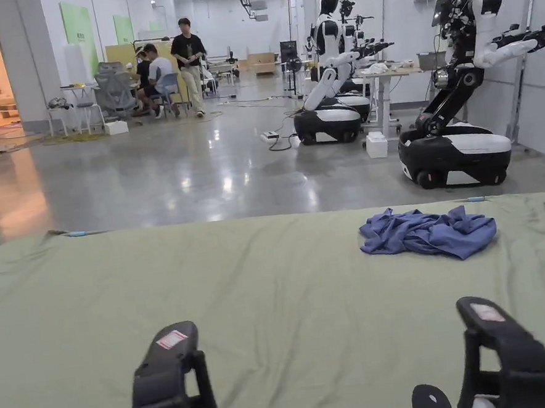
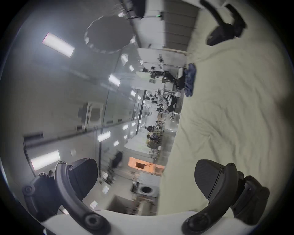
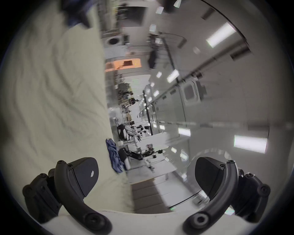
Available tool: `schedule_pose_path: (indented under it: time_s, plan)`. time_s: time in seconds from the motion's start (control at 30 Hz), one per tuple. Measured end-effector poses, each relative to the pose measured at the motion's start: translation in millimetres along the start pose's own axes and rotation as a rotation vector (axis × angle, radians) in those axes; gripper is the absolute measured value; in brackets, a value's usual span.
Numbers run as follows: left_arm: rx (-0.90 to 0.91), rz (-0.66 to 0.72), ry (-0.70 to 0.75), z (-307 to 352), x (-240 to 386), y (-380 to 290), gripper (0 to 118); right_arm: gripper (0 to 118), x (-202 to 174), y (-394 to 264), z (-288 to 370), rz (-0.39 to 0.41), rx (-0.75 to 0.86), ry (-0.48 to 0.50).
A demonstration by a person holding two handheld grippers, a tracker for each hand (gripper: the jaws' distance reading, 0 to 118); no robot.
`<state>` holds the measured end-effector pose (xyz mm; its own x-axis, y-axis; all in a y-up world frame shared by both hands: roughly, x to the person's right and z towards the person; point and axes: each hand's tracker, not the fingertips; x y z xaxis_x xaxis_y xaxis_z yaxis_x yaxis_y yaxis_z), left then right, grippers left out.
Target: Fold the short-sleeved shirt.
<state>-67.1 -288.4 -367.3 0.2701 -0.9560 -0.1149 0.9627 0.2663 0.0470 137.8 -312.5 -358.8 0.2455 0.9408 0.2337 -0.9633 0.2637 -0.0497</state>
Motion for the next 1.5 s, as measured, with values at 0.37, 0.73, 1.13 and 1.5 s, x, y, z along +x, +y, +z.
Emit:
schedule_pose_path:
  time_s: [0.37, 0.73, 1.13, 1.5]
  plan:
    - [-0.126, 1.507, -0.101, -16.5, -78.4, -91.9, 118, 118, 96.3, -48.5, 4.2, -1.325, -0.032, -0.013]
    - [-0.223, 1.493, -0.072, -24.7, -68.0, -97.2, 118, 118, 79.2, -29.2, 2.9, -1.249, -0.129, 0.026]
    - [-0.131, 1.203, -0.042, -15.2, -59.0, -61.3, 118, 118, 84.3, -32.9, -0.4, -1.240, -0.146, 0.021]
    - [-0.108, 1.210, -0.072, -17.2, -58.4, -59.4, 118, 118, 87.2, -39.0, -0.1, -1.226, -0.146, 0.027]
